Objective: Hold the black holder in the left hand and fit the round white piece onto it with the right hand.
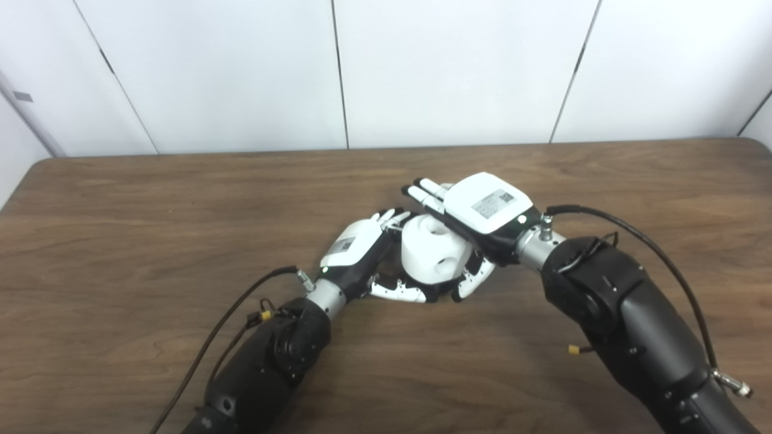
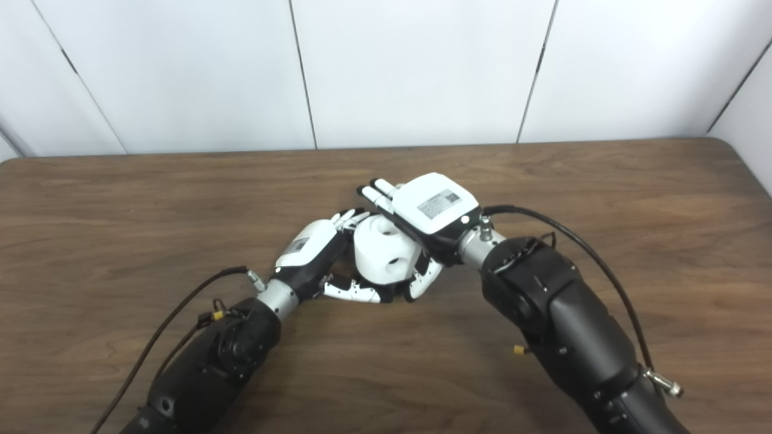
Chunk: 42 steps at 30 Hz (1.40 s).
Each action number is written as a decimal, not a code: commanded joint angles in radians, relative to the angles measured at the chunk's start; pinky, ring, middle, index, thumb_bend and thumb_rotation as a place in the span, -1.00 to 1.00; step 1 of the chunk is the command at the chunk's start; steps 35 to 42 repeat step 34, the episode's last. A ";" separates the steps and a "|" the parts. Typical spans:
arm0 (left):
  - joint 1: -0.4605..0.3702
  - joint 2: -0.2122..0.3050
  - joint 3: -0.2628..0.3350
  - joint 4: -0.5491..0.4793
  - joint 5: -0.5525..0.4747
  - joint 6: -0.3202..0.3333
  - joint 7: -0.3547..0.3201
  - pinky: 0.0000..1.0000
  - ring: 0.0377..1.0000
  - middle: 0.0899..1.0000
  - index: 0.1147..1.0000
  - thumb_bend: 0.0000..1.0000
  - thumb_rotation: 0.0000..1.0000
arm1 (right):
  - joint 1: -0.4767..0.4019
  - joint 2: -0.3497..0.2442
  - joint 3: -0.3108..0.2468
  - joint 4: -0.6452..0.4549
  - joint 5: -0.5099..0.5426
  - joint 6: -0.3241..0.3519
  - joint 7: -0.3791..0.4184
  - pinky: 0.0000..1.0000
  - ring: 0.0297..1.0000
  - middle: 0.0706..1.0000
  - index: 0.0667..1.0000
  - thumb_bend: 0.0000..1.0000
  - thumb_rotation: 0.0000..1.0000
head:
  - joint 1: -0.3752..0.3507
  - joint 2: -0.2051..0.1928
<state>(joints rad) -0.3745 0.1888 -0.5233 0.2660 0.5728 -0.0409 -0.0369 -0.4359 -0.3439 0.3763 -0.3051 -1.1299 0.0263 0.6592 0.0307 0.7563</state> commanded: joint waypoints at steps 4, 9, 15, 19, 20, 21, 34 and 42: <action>0.047 0.002 -0.052 0.056 0.033 0.025 -0.087 1.00 1.00 0.88 -0.17 0.05 -0.88 | -0.053 0.000 -0.038 -0.053 0.001 0.003 -0.013 0.62 0.78 0.96 1.00 0.97 -0.37 | 0.001 0.001; 0.047 0.002 -0.052 0.054 0.034 0.030 -0.088 1.00 1.00 0.88 -0.17 0.05 -0.88 | -0.061 0.004 -0.058 -0.068 0.014 0.006 -0.010 0.60 0.79 0.96 1.00 0.94 -0.37 | 0.000 0.000; 0.043 0.003 -0.054 0.063 0.038 0.025 -0.085 1.00 1.00 0.88 -0.17 0.05 -0.88 | -0.074 0.006 -0.084 -0.092 0.033 0.012 0.006 0.62 0.82 0.99 1.00 0.92 -0.33 | -0.005 -0.001; 0.043 0.001 -0.050 0.067 0.030 0.025 -0.085 1.00 1.00 0.88 -0.17 0.05 -0.88 | -0.090 -0.014 -0.100 -0.119 0.059 0.017 0.055 0.63 0.83 1.00 1.00 0.90 -0.32 | -0.007 -0.005; 0.043 0.001 -0.048 0.067 0.028 0.024 -0.086 1.00 1.00 0.88 -0.17 0.05 -0.88 | -0.103 -0.029 -0.105 -0.131 0.073 0.026 0.102 0.61 0.84 1.00 1.00 0.91 -0.31 | -0.007 -0.005; 0.043 0.002 -0.048 0.067 0.026 0.024 -0.087 1.00 1.00 0.88 -0.17 0.05 -0.88 | -0.112 -0.039 -0.109 -0.139 0.083 0.033 0.137 0.61 0.85 1.00 1.00 0.92 -0.32 | -0.007 -0.005; 0.042 0.017 -0.035 0.104 0.018 -0.025 -0.069 1.00 1.00 0.86 -0.17 0.05 -0.88 | -0.202 -0.162 -0.312 -0.100 0.508 0.321 0.430 0.33 0.58 0.61 0.55 0.66 -0.97 | -0.080 -0.047; 0.042 0.017 -0.035 0.104 0.018 -0.025 -0.069 1.00 1.00 0.86 -0.17 0.05 -0.88 | -0.202 -0.162 -0.312 -0.100 0.508 0.321 0.430 0.33 0.58 0.61 0.55 0.66 -0.97 | -0.080 -0.047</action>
